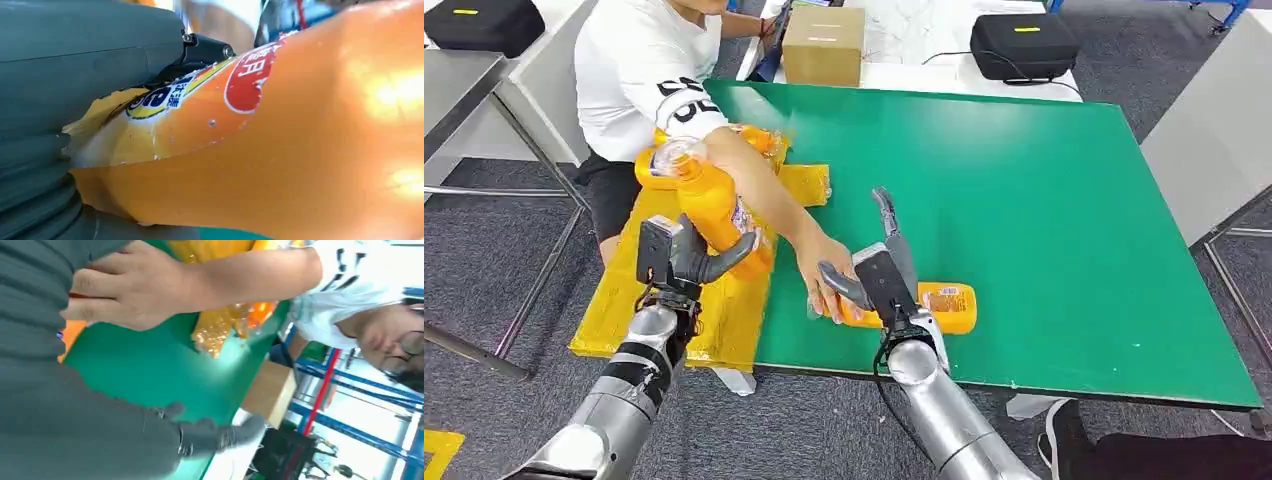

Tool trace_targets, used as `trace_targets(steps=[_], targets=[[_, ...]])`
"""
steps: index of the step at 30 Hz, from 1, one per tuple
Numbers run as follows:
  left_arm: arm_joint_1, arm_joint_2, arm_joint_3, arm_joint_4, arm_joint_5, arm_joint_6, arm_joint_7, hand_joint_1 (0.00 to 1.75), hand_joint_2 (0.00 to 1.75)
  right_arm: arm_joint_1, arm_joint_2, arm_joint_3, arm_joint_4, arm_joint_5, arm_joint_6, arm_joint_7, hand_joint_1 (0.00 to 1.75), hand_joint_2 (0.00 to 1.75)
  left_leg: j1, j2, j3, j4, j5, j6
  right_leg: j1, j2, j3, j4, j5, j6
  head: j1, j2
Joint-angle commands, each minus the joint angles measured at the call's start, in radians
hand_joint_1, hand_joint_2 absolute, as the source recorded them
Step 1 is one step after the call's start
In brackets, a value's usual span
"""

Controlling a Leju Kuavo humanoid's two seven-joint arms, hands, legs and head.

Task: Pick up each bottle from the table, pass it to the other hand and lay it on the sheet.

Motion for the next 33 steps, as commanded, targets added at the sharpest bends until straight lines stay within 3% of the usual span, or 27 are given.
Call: trace_targets(steps=[1,9,10,12,13,16,29,33], targets=[[-0.14,0.117,0.052,0.264,-0.292,0.321,-0.034,1.75,1.75,0.037,-0.044,-0.055,-0.144,-0.036,0.006,-0.007,0.0,1.75,0.001,-0.001,0.003,0.0,-0.002,-0.001,0.0,0.0,0.004,0.0,-0.002,-0.001,0.0,0.0],[-0.151,0.149,0.071,0.335,-0.423,0.436,-0.033,1.75,1.75,0.046,-0.055,-0.057,-0.161,-0.058,0.01,-0.021,0.0,1.75,0.001,0.001,0.004,0.0,-0.002,-0.001,0.001,-0.001,0.004,0.0,-0.002,-0.001,0.0,0.0],[-0.158,0.165,0.029,0.368,-0.531,0.521,0.012,1.75,1.75,0.043,-0.058,-0.054,-0.158,-0.063,0.014,-0.023,0.0,1.75,0.001,0.0,0.004,0.0,-0.002,-0.001,0.001,0.0,0.004,0.0,-0.002,-0.001,0.0,0.0],[-0.162,0.183,0.002,0.396,-0.592,0.529,0.035,1.75,1.75,0.039,-0.061,-0.05,-0.155,-0.067,0.019,-0.024,0.0,1.75,0.001,0.001,0.007,0.001,-0.004,-0.001,0.001,0.001,0.007,0.001,-0.004,-0.002,0.0,0.0],[-0.167,0.206,-0.062,0.427,-0.716,0.602,0.117,1.75,1.75,0.039,-0.064,-0.048,-0.155,-0.073,0.024,-0.025,0.0,1.75,0.001,0.002,0.004,0.0,-0.002,-0.001,0.001,0.001,0.004,0.0,-0.002,-0.001,0.0,0.0],[-0.168,0.231,-0.113,0.461,-0.816,0.607,0.167,1.75,1.75,0.034,-0.068,-0.045,-0.145,-0.08,0.034,-0.03,0.0,1.75,0.001,0.003,0.006,0.0,-0.003,-0.002,0.001,0.002,0.006,0.001,-0.003,-0.002,0.0,0.0],[-0.168,0.231,-0.113,0.462,-0.818,0.606,0.168,1.75,1.75,0.032,-0.066,-0.044,-0.144,-0.08,0.035,-0.03,0.0,1.75,0.001,0.001,0.001,0.0,-0.001,-0.001,0.0,0.0,0.001,0.0,-0.001,-0.001,0.0,0.0],[-0.169,0.245,-0.172,0.485,-0.901,0.492,0.162,1.75,1.75,0.018,-0.067,-0.04,-0.13,-0.086,0.05,-0.034,0.0,1.75,0.001,0.001,0.002,0.0,-0.002,-0.001,0.0,0.001,0.002,0.0,-0.002,-0.001,0.0,0.0]])
